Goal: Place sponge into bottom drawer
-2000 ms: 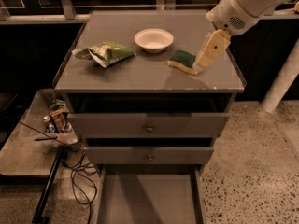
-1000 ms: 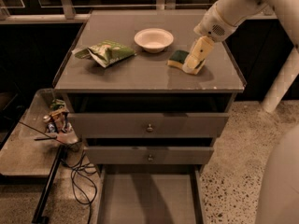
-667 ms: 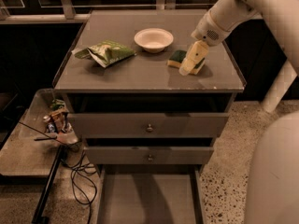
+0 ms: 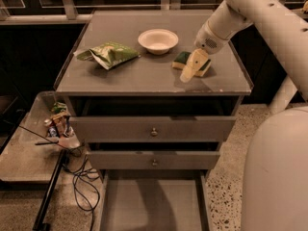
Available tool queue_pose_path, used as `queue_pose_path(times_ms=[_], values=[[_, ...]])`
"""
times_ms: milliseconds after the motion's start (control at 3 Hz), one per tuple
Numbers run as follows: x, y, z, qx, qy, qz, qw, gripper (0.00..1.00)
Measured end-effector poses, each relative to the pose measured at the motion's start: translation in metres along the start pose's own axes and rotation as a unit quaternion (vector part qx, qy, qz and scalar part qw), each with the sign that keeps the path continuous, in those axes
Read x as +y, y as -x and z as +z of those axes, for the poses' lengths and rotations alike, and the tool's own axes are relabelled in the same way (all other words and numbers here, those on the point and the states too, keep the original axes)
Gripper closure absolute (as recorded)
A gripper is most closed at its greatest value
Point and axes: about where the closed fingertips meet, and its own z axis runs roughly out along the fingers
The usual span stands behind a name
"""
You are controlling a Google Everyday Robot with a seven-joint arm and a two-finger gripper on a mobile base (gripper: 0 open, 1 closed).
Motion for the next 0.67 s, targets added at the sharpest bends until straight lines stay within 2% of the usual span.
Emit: queue_pose_path(times_ms=[667], values=[[-0.001, -0.014, 0.025, 0.026, 0.005, 0.02, 0.9995, 0.0]])
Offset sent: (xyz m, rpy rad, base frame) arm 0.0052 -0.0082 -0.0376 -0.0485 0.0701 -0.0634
